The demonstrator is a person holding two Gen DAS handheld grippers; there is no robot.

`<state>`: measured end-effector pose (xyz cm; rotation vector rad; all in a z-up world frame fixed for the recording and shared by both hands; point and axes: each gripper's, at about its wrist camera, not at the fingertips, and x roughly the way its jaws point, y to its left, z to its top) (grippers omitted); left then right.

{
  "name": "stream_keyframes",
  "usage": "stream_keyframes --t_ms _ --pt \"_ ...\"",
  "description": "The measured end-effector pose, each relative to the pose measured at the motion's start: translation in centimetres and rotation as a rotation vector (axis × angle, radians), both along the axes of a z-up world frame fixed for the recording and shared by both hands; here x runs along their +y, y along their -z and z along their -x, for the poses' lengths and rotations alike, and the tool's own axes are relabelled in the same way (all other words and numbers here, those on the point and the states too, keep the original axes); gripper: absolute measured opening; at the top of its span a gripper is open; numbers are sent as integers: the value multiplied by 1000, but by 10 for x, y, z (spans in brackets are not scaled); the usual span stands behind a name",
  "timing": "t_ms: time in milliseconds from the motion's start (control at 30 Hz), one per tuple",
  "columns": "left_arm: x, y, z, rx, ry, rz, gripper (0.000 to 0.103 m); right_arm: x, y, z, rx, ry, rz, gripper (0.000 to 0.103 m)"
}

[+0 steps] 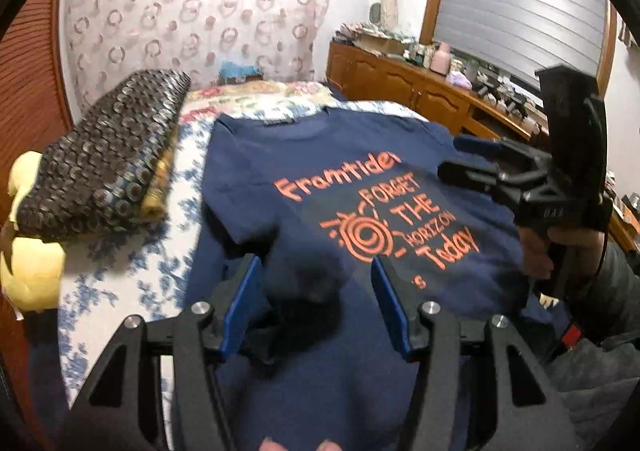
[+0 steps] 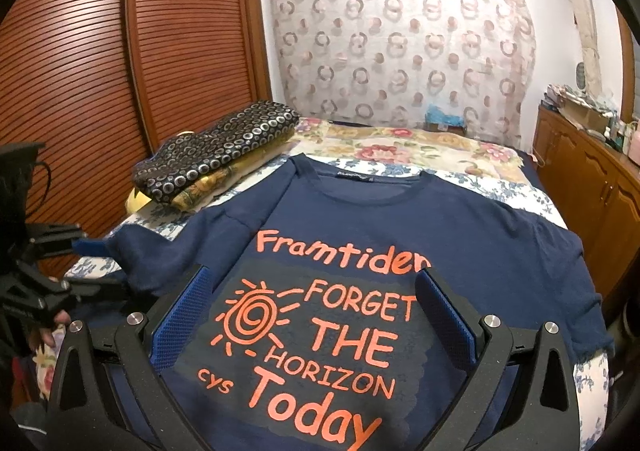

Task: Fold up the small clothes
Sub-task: 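Fold the held sleeve over the shirt body and open the left gripper, then move the left gripper to the shirt's side edge below the sleeve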

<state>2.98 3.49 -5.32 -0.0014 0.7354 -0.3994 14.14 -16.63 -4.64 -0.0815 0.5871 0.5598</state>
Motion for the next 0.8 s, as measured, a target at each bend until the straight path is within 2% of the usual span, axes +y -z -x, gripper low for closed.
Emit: stream_keyframes --t_ms 333,667,800 --pt "52 -21 7 -69 -150 -15 56 52 -1 -4 27 -155 11 92" --pt "84 -13 9 -66 -248 -17 56 129 19 3 88 -371 73 84" --pt "90 -9 9 -59 -262 -11 56 149 31 10 102 -432 124 74"
